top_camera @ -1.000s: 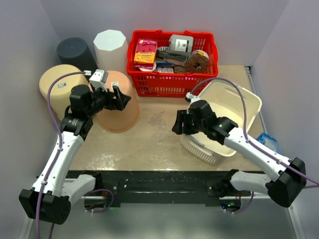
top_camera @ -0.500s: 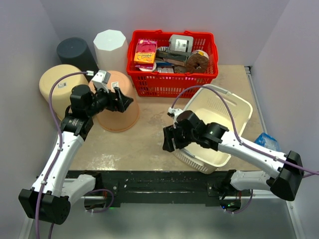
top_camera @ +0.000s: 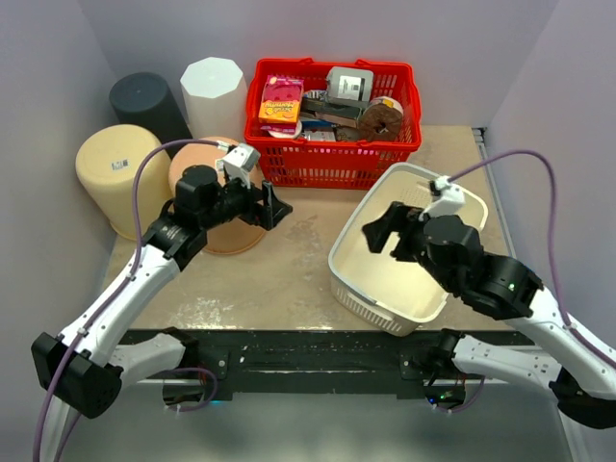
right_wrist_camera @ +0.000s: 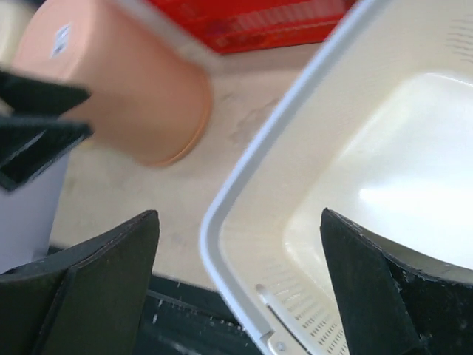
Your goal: Turn the large container upside down
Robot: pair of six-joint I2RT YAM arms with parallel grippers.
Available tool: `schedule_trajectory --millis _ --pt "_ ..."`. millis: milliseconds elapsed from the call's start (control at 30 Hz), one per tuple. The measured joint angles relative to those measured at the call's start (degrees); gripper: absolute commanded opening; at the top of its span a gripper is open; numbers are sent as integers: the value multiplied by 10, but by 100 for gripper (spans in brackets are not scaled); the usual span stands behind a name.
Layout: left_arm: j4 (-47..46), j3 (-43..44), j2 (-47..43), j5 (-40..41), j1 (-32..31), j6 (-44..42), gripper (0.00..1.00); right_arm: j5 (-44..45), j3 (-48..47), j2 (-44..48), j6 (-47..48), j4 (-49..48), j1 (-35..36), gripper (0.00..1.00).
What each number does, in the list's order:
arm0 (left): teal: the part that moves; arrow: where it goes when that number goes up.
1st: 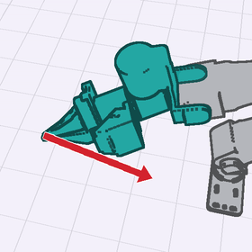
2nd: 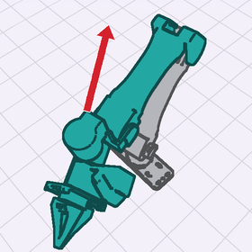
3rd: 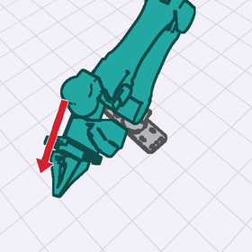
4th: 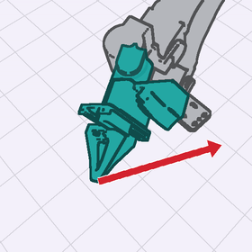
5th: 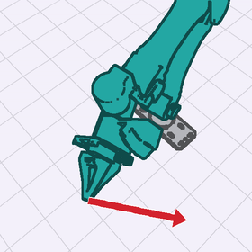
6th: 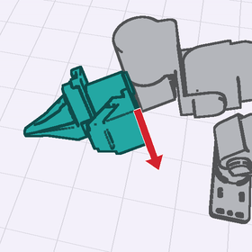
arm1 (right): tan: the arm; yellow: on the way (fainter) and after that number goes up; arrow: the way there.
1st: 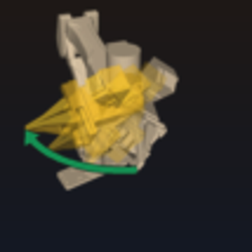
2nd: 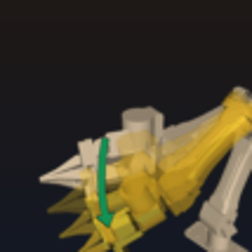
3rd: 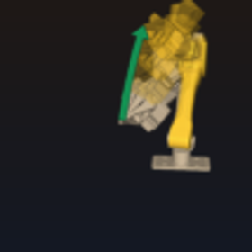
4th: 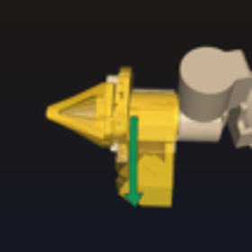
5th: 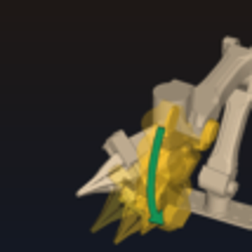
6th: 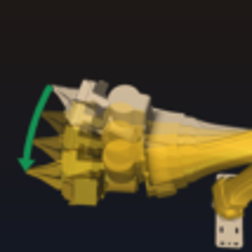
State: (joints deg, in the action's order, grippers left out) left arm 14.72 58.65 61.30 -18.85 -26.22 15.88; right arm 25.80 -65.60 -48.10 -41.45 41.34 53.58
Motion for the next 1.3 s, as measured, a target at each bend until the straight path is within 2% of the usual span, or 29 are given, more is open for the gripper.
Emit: schedule_trajectory --millis 100,200,300,433,667,1000,1300 --pt "-1 18 33 8 -27 -5 88 123 -26 3 -82 90 -5 92" --pt "-5 40 74 12 -63 -7 88 194 -42 -14 -148 185 -28 92" --pt "-10 44 105 13 -88 -7 88 233 -44 -23 -185 257 -75 91" --pt "-13 47 145 14 -114 -7 88 237 -22 -5 -179 284 -141 91" --pt "-17 54 183 13 -136 -10 88 189 4 -15 -115 275 -235 91" --pt "-6 150 257 0 -136 -48 87 8 53 -29 26 186 -446 86" --pt "3 200 306 -25 -136 -65 85 -82 125 5 59 115 -483 80"
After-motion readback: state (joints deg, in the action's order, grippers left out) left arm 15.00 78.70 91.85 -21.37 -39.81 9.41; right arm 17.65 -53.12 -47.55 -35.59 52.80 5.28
